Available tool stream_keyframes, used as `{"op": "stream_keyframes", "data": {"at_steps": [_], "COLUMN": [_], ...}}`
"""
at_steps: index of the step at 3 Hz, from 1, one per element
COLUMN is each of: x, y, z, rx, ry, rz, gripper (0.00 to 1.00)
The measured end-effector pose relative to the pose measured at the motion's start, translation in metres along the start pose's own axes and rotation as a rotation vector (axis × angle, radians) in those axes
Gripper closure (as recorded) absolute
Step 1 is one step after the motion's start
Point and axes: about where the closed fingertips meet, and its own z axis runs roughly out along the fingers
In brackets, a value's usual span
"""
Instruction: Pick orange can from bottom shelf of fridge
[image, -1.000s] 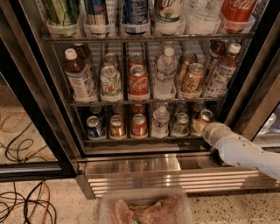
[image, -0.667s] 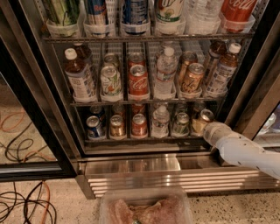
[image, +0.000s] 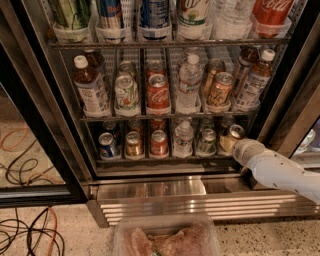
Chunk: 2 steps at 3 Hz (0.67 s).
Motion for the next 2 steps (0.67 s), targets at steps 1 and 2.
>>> {"op": "stream_keyframes", "data": {"at_steps": [1, 2], "x": [-0.002, -0.008], "y": [0.002, 0.008], "z": [-0.004, -0.020], "rx": [-0.007, -0.031], "ry": [0.012, 0.051], "rz": [0.003, 0.011], "gripper": [1.00, 1.00]}}
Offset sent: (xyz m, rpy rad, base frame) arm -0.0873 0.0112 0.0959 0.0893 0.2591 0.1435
